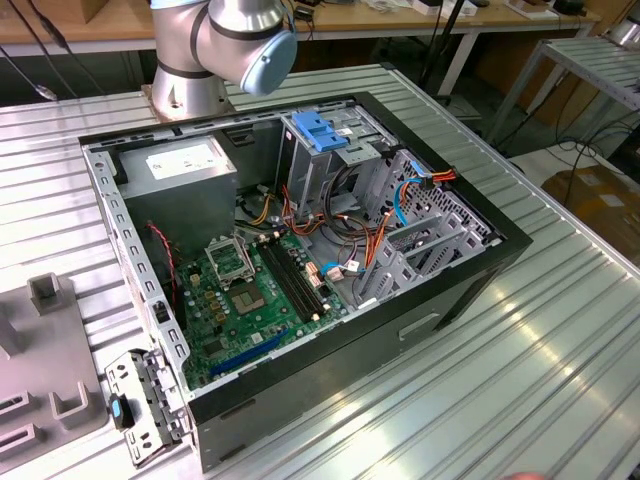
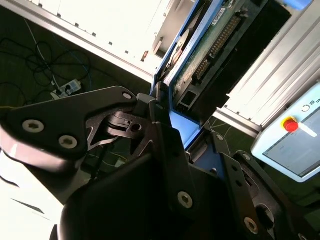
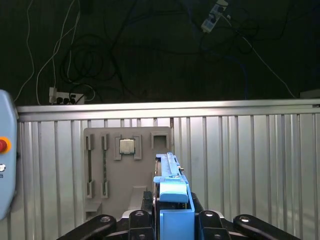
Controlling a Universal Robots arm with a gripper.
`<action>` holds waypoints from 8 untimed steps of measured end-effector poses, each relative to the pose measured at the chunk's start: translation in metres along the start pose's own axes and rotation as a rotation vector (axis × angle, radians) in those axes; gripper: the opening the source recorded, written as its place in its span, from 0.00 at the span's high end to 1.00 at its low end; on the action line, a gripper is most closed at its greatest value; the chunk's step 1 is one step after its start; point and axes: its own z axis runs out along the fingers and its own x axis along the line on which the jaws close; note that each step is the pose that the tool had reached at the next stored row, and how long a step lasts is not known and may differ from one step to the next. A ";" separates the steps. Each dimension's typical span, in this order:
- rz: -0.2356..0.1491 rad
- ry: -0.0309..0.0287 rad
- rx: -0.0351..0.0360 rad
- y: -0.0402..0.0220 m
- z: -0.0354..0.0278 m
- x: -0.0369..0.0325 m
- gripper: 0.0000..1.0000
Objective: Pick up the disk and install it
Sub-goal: 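Pick up the disk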
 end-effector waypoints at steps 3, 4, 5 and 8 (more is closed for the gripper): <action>0.000 0.0000 0.0000 -0.0034 0.0000 -0.0001 0.63; 0.000 0.0000 0.0000 -0.0041 0.0000 -0.0002 0.63; 0.000 0.0000 0.0000 -0.0049 -0.0001 -0.0002 0.63; 0.000 0.0000 0.0000 -0.0068 0.0000 -0.0003 0.63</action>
